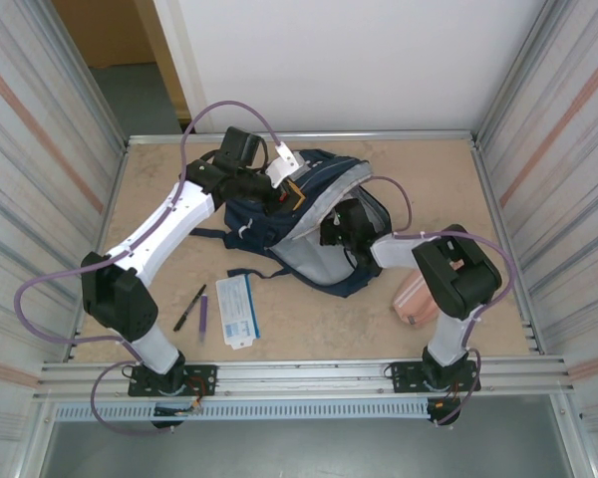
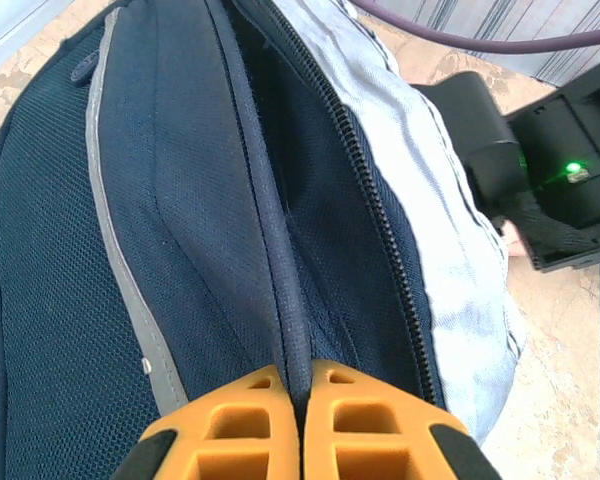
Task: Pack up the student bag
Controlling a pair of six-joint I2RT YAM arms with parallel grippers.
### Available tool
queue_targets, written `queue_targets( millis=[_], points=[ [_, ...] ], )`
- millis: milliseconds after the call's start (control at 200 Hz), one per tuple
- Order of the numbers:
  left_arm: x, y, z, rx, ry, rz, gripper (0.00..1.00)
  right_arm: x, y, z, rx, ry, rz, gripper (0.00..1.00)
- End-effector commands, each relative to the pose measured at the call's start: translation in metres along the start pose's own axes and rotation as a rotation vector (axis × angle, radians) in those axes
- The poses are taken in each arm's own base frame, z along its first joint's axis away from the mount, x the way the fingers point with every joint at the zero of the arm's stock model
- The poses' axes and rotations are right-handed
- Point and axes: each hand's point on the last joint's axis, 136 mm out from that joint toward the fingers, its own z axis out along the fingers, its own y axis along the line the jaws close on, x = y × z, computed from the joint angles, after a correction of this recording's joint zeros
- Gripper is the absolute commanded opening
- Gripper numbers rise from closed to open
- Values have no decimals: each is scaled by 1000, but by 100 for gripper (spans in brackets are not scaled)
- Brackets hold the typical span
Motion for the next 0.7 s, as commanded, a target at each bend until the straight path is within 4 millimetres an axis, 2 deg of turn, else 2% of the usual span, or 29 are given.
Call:
queue_targets(
  millis=[0,140,256,316,461,606,697],
  points=[
    [-34,-20,-14,79,-135,112,0,-4,7,19,-25,18,-19,0],
    [-34,-22,-13,95,-141,118,0,-13,8,27,-34,1,-8,0],
    [-32,-18,-9,90,-133,116,0,-26,5,17,-32,-28,-17,0],
    [-30,-16,-8,88,-126,107,0,-29,2,10,-39,-32,-12,4],
    [-17,-1,2,24,-93,59,0,-34,-5,-24,-75,-52,16,9],
    [6,10,20,-32,-37,51,0,-22,-25,-63,-67,-49,80,14],
    [19,13,32,-23,-2,41,0,-23,-36,-89,-71,-46,116,17]
  ],
)
